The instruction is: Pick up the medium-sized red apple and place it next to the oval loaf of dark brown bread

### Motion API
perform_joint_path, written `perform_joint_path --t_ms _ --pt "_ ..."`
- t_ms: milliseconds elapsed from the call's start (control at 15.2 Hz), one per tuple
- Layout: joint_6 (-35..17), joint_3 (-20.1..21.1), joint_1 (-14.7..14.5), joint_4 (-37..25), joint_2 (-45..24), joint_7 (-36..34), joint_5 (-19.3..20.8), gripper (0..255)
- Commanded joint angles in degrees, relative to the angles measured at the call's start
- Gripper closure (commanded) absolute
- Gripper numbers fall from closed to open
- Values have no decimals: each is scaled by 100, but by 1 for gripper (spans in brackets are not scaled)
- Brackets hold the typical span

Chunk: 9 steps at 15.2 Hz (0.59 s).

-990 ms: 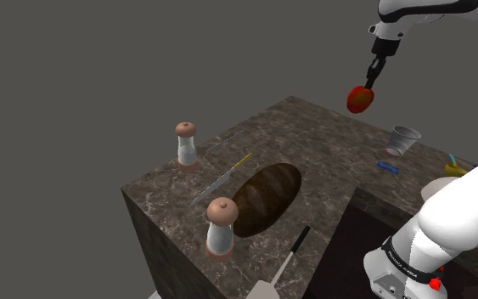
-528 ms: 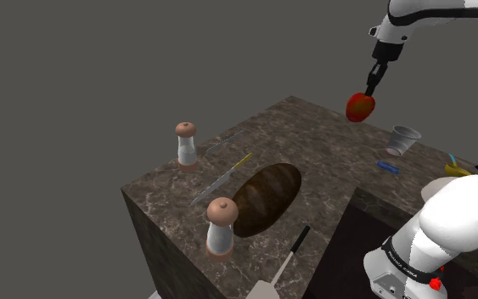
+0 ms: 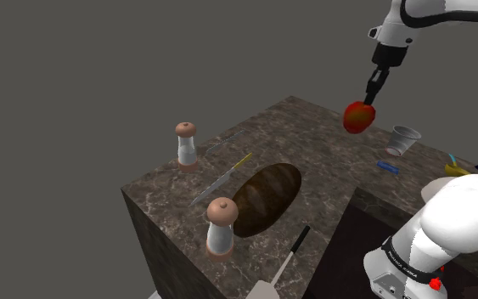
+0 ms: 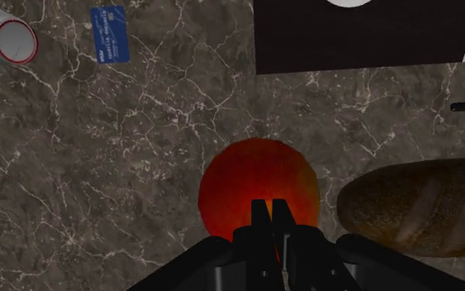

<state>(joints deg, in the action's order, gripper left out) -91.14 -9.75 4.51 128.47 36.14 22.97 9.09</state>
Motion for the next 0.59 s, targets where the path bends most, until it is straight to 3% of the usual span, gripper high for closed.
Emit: perform_joint_path --t_ms 0,528 --pt "63 198 -43 263 297 -228 -86 255" --pt "521 1117 -343 840 1255 -1186 -715 255"
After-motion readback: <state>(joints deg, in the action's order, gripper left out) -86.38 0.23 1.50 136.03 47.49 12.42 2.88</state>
